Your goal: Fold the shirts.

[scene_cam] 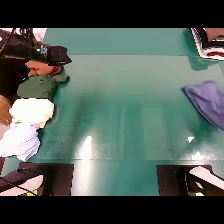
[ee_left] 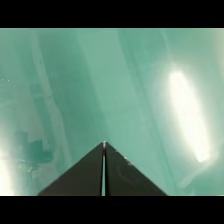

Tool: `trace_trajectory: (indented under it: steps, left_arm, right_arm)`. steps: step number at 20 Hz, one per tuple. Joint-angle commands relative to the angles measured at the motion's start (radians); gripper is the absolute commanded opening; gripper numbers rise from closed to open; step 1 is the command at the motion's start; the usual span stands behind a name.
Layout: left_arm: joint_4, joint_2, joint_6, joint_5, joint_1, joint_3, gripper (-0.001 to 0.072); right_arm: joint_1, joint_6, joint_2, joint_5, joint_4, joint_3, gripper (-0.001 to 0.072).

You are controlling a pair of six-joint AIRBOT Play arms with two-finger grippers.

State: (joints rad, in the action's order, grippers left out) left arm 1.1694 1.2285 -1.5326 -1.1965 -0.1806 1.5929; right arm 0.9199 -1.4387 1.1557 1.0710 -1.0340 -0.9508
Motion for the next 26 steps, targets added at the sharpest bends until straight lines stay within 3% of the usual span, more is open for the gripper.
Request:
trace_trajectory:
  steps: [1, 2, 3, 4, 5, 9, 11, 14, 19, 21, 23, 26]
  left_arm:
    - [-0.002, -0.001, -0.005, 0.008, 0.0, 0.0, 0.0024]
    - [-0.001, -0.001, -0.004, 0.007, 0.0, 0.0, 0.0024]
    - [-0.001, -0.001, -0.004, 0.006, 0.0, 0.0, 0.0024]
    - [-0.001, -0.001, -0.004, 0.006, 0.0, 0.0, 0.0024]
    - [-0.001, -0.001, -0.002, 0.006, 0.0, 0.0, 0.0024]
    - [-0.001, -0.001, 0.026, -0.043, 0.0, 0.0, 0.0025]
    - [-0.001, -0.001, 0.025, -0.04, 0.0, 0.0, 0.0025]
    - [-0.001, -0.001, 0.021, -0.039, 0.0, 0.0, 0.0025]
    - [-0.002, -0.001, 0.021, -0.03, 0.0, 0.0, 0.0025]
    - [-0.002, -0.001, 0.021, -0.01, 0.0, 0.0, 0.0025]
    - [-0.002, -0.001, 0.021, -0.003, 0.0, 0.0, 0.0025]
    - [-0.002, -0.001, 0.021, 0.011, 0.0, 0.0, 0.0025]
  right_arm:
    - [0.111, -0.011, -0.042, -0.011, -0.101, 0.068, 0.0018]
    - [0.111, -0.011, -0.042, 0.004, -0.121, 0.068, 0.0023]
    - [0.111, -0.011, -0.042, 0.014, -0.122, 0.063, 0.0142]
    - [0.117, -0.01, -0.042, 0.021, -0.122, 0.047, 0.048]
    - [0.126, -0.01, -0.042, 0.026, -0.121, 0.025, 0.0635]
    - [0.146, -0.007, -0.042, 0.117, -0.108, -0.121, 0.0631]
    - [0.065, -0.007, -0.045, 0.138, -0.055, -0.179, 0.063]
    - [-0.176, -0.007, -0.049, 0.171, 0.054, -0.223, 0.063]
    - [-0.688, -0.007, -0.049, 0.15, 0.061, -0.23, 0.0616]
    - [-0.858, -0.007, -0.049, 0.127, 0.044, -0.23, 0.0444]
    - [-0.99, -0.007, -0.049, 0.125, 0.003, -0.23, 0.0021]
    - [-1.124, -0.007, -0.049, 0.125, -0.066, -0.23, 0.0019]
